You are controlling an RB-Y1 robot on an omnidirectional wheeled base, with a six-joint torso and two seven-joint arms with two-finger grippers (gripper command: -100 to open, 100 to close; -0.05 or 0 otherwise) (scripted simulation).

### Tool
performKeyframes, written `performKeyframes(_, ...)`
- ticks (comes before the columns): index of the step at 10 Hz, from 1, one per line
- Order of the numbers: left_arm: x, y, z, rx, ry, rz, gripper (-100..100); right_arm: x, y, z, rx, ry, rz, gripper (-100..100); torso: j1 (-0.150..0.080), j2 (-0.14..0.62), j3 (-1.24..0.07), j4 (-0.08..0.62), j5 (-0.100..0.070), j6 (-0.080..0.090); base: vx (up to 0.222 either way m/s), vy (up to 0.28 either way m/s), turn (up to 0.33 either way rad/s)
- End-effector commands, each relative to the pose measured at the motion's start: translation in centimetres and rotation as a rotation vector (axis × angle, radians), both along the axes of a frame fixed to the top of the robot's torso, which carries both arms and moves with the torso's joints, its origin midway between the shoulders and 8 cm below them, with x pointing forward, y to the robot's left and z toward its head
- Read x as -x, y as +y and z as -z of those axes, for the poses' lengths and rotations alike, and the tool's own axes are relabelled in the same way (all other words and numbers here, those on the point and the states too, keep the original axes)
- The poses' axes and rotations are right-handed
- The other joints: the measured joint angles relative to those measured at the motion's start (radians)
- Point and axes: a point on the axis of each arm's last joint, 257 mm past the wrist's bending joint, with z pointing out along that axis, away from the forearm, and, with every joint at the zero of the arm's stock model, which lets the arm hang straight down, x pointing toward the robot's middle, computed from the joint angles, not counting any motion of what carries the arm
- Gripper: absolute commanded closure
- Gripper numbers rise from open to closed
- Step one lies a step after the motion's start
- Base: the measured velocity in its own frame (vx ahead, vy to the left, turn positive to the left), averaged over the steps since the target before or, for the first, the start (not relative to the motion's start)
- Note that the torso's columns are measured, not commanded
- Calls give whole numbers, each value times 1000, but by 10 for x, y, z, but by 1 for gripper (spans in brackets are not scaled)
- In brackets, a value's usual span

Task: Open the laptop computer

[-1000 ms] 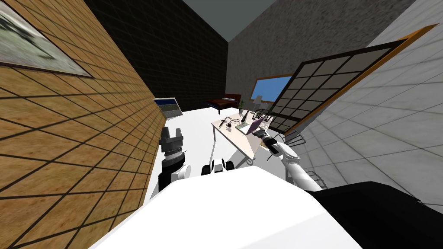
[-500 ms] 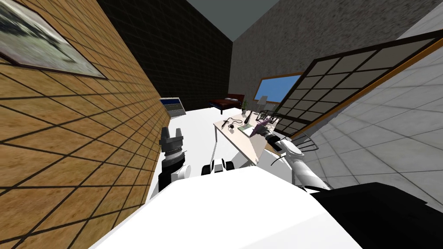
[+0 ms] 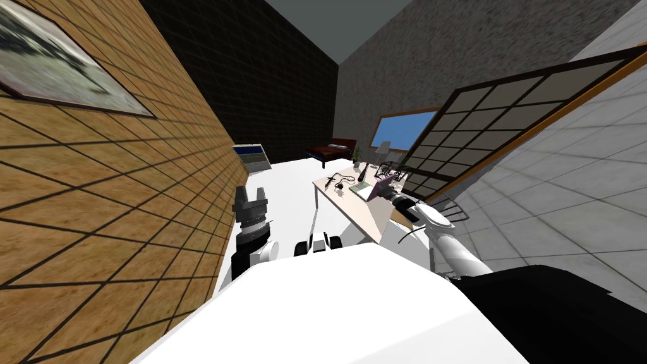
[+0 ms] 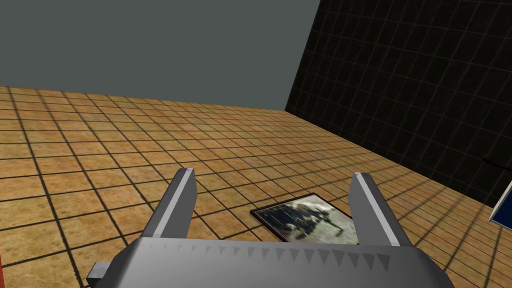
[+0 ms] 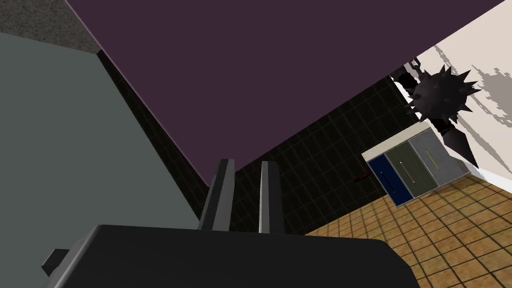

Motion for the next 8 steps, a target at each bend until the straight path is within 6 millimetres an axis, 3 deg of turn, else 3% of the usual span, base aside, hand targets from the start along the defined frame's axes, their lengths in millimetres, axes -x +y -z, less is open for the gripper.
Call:
performKeyframes(1,0,0,0,0,0,0,0,14,-19,9,16,79,-5,100,-2,0,0,0,-2,-1,133,104,2)
performKeyframes(8,0,0,0,0,0,0,0,36,-56,6,83,231,-10,100,-1,7,4,3,0,3,85,78,0)
